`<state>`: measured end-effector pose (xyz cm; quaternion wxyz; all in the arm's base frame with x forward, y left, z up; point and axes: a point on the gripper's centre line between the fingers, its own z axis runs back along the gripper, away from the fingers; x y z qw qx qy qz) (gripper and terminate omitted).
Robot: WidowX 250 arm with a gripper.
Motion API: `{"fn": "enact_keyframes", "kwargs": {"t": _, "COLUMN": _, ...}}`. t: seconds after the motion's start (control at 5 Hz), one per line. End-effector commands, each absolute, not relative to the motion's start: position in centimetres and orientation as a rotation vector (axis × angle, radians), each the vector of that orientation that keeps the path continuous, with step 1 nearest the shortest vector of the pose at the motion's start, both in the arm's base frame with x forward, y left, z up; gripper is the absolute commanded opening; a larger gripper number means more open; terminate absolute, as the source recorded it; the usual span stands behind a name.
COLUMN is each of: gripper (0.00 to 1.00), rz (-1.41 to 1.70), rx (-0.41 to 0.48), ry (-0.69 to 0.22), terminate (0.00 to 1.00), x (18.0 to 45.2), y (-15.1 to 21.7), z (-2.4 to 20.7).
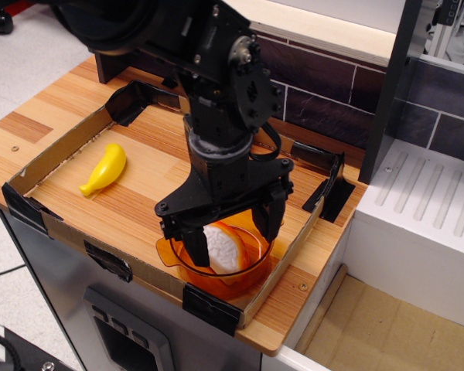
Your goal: Take sushi out of pot
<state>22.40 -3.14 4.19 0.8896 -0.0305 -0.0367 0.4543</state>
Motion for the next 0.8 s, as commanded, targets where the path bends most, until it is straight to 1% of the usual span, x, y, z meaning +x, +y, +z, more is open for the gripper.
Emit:
{"fn": "enact_keyframes", "kwargs": {"t": 0.0, "gripper": 1.00, "rz": 0.975, "rx": -0.074, "ry": -0.077, "terminate": 0.00, "x": 23.1, "y": -2.3, "z": 4.1}}
{"fn": "enact_keyframes", "kwargs": {"t": 0.2, "gripper": 1.00, "rz": 0.975, "rx": -0.058, "ry": -0.064, "terminate": 0.00, "x": 23.3, "y": -1.9, "z": 3.3}}
{"fn": "enact_keyframes", "kwargs": {"t": 0.4, "gripper": 1.00, "rz": 0.972, "rx": -0.052, "ry": -0.046, "terminate": 0.00, "x": 23.3, "y": -2.0, "z": 2.9}}
{"fn": "enact_keyframes", "kwargs": {"t": 0.6, "gripper": 1.00, "rz": 0.972, "rx": -0.045, "ry": -0.046, "terminate": 0.00, "x": 23.2, "y": -2.0, "z": 2.6}}
